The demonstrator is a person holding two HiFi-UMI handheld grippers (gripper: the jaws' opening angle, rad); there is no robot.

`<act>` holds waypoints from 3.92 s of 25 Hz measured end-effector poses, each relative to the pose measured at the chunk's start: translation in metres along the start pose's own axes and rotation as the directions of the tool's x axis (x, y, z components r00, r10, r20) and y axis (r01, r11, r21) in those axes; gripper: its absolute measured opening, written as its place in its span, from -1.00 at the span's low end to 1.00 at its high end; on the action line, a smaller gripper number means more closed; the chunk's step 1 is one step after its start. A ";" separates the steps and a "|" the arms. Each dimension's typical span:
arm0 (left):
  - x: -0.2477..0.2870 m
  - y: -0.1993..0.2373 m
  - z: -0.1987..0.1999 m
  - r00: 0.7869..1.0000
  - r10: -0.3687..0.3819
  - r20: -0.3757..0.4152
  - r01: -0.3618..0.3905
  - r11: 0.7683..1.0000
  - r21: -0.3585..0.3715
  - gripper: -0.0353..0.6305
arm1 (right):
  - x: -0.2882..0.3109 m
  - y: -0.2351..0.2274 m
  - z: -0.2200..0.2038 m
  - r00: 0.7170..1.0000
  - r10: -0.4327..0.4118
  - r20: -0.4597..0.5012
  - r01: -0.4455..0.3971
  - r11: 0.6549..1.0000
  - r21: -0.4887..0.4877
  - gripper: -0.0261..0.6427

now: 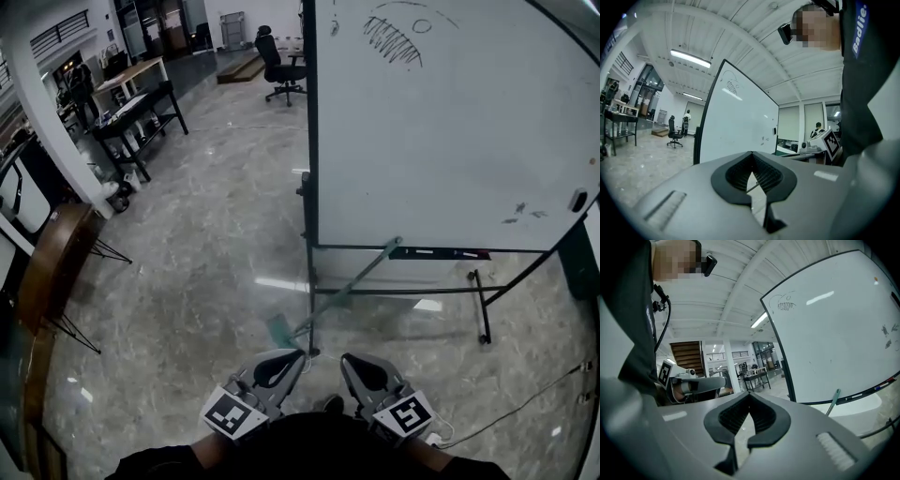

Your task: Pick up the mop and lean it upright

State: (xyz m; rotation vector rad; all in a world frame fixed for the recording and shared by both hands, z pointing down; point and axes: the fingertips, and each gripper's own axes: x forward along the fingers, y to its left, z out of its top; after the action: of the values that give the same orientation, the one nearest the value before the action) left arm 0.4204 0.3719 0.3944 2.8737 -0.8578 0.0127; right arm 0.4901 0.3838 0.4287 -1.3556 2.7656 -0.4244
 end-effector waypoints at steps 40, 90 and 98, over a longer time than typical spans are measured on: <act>0.196 0.080 -0.074 0.948 -0.258 -0.186 0.270 0.962 0.041 -0.67 | 0.017 -0.131 0.014 0.946 -0.323 -0.006 0.323 0.946 0.022 -0.91; 0.424 0.162 -0.351 0.700 -0.214 -0.681 0.391 0.913 0.114 -0.31 | -0.105 -0.150 -0.044 0.635 -0.745 -0.202 0.768 0.638 0.060 -0.89; 0.436 0.165 -0.364 0.683 -0.210 -0.700 0.390 0.915 0.106 -0.35 | -0.114 -0.146 -0.059 0.617 -0.752 -0.234 0.783 0.616 0.085 -0.89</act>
State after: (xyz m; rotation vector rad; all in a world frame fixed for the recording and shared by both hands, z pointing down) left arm 0.7075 0.0483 0.7977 2.8099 -0.2293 1.1389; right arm 0.6646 0.4009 0.5127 -2.5157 1.9841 -0.8202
